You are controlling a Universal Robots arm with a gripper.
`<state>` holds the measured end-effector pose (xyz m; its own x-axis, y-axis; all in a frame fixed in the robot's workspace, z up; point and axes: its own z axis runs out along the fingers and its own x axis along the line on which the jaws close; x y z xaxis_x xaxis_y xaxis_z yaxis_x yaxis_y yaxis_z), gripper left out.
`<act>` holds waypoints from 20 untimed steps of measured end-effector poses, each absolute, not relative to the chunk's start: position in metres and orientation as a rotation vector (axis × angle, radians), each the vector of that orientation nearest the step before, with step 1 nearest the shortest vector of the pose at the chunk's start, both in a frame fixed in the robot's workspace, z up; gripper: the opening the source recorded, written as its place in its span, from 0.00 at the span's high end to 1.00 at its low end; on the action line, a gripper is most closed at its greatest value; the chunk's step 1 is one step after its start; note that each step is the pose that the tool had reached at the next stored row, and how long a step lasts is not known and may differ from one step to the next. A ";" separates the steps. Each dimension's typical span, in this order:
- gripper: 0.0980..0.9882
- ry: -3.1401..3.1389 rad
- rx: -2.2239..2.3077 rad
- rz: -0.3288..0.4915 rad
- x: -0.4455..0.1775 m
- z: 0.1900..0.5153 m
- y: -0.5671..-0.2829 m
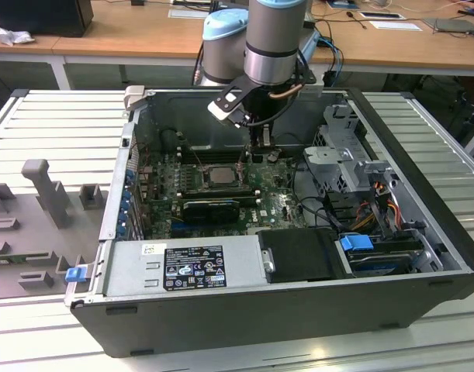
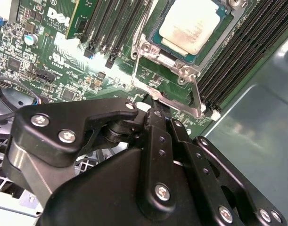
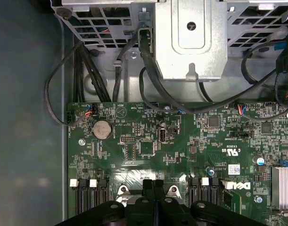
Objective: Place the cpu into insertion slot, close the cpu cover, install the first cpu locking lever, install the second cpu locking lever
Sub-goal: 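Close the cpu cover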
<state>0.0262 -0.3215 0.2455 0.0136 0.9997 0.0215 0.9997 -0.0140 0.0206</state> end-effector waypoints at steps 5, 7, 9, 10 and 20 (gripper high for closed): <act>0.99 -2.206 -2.236 -0.047 0.021 0.245 -0.321; 0.99 -2.206 -2.236 -0.047 0.020 0.245 -0.321; 0.99 -2.206 -2.236 -0.047 0.019 0.245 -0.321; 0.99 -2.205 -2.236 -0.047 0.019 0.245 -0.321; 0.99 -2.206 -2.236 -0.047 0.010 0.245 -0.321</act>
<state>0.0099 -0.3215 0.2455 0.0136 0.9997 0.0216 0.9997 -0.0140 0.0206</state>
